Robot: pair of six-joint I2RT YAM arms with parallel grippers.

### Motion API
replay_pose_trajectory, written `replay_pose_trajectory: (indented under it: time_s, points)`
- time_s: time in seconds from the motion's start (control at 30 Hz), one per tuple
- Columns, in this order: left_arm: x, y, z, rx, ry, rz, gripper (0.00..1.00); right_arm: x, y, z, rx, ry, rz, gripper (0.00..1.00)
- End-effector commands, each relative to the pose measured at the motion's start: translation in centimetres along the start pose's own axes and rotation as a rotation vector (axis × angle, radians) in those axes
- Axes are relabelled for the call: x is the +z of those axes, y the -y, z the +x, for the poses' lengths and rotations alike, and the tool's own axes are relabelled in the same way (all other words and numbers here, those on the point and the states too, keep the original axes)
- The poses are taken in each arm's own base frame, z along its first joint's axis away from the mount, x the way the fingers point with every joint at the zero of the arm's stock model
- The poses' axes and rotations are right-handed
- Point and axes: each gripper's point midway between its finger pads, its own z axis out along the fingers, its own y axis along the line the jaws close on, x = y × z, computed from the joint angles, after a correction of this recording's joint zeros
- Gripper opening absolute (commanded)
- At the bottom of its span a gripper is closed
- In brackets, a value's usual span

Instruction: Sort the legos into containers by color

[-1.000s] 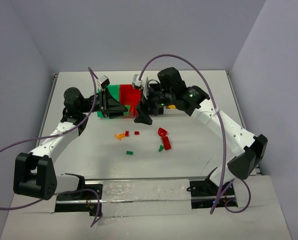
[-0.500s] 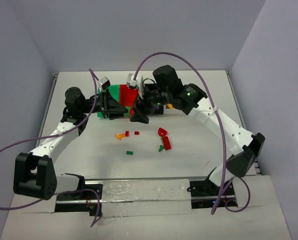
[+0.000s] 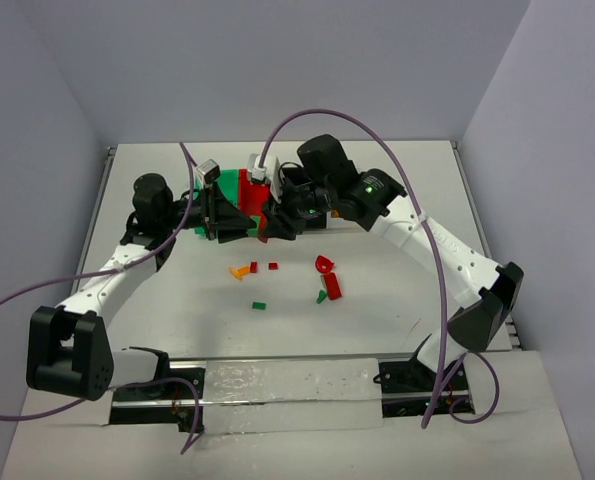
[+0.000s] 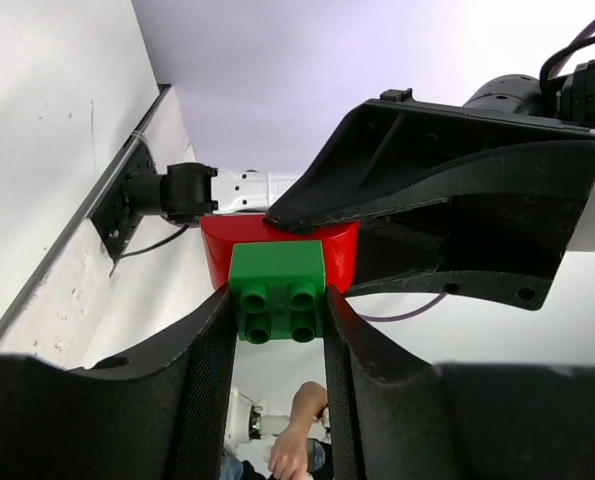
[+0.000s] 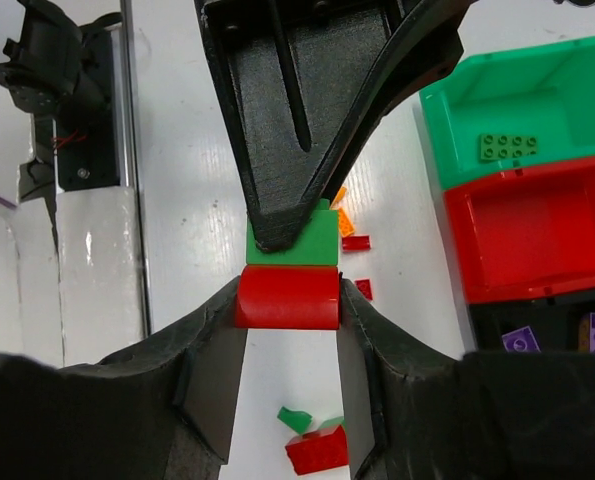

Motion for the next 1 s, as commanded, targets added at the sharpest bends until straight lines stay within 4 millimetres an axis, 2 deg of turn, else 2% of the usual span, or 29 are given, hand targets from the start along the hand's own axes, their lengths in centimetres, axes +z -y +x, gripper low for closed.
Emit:
replay_pose_trajectory:
  time_s: [0.0,0.1,0.17,0.2,0.27,0.3,0.37,0.43,0.5,0.53,0.57,0.6,0.63,0.67,0.7,0.8,0.87,0.9,0.97]
  points:
    - [-0.6,1.6,-0.6,0.124,0.043,-0.013,0.0,-0.1,0.0,-0.9,-0.025,0.018,0.017,0.0]
    - [-2.5,1.4,-3.2,0.23,0.138,-0.075,0.0,-0.2,0.0,-0.1,-0.034,-0.003,0.025,0.0]
    - [-4.3,0.7,-5.0,0.234,0.197,-0.117,0.0,-0.2,0.0,1.0,-0.045,-0.028,0.034,0.0]
    - [-6.3,1.0,-6.8,0.253,0.266,-0.129,0.0,-0.3,0.1,1.3,-0.052,-0.037,0.039,0.0]
    - [-8.5,1.0,-8.7,0.275,0.329,-0.145,0.0,-0.2,0.1,2.5,-0.051,-0.066,0.043,0.0]
    - [-10.5,1.0,-10.1,0.283,0.382,-0.169,0.0,-0.3,0.3,3.0,-0.057,-0.08,0.053,0.0]
    - [-12.1,0.7,-11.2,0.289,0.42,-0.194,0.0,-0.3,0.6,3.6,-0.056,-0.095,0.065,0.0]
    - [-13.3,0.1,-12.5,0.33,0.448,-0.236,0.0,-0.2,1.7,3.6,-0.045,-0.092,0.111,0.0]
    - [-14.8,-2.2,-15.2,0.411,0.536,-0.462,0.0,0.3,3.3,3.0,-0.029,-0.076,0.174,0.0]
    - [-14.6,-2.6,-15.5,0.453,0.52,-0.509,0.0,0.3,3.6,2.8,-0.018,-0.07,0.187,0.0]
    - [-14.7,-3.7,-16.8,0.566,0.522,-0.674,0.0,0.8,4.9,2.3,0.01,-0.062,0.233,0.0]
    - [-16.2,-5.3,-18.7,0.633,0.583,-0.885,0.0,1.5,6.7,1.5,0.031,-0.055,0.293,0.0]
    - [-16.2,-5.6,-19.3,0.672,0.59,-0.945,0.0,1.9,7.3,1.3,0.049,-0.057,0.311,0.0]
    - [-15.2,-5.8,-19.4,0.719,0.567,-0.958,0.0,2.0,7.6,1.1,0.066,-0.054,0.32,0.0]
    - [-14.9,-6.8,-19.9,0.761,0.569,-1.054,0.0,2.8,9.1,0.5,0.081,-0.055,0.36,0.0]
    - [-14.2,-8.8,-21.0,0.799,0.564,-1.184,0.0,4.4,12.3,-0.7,0.118,-0.036,0.44,0.0]
    - [-13.6,-10.7,-21.3,0.785,0.528,-1.207,0.0,5.6,14.3,-1.3,0.132,-0.013,0.483,0.0]
    - [-13.3,-11.6,-21.7,0.771,0.526,-1.208,0.0,5.3,15.2,-2.6,0.133,0.017,0.507,0.0]
    - [-13.4,-12.5,-22.0,0.763,0.531,-1.219,0.0,6.9,16.9,-2.5,0.163,0.025,0.521,0.0]
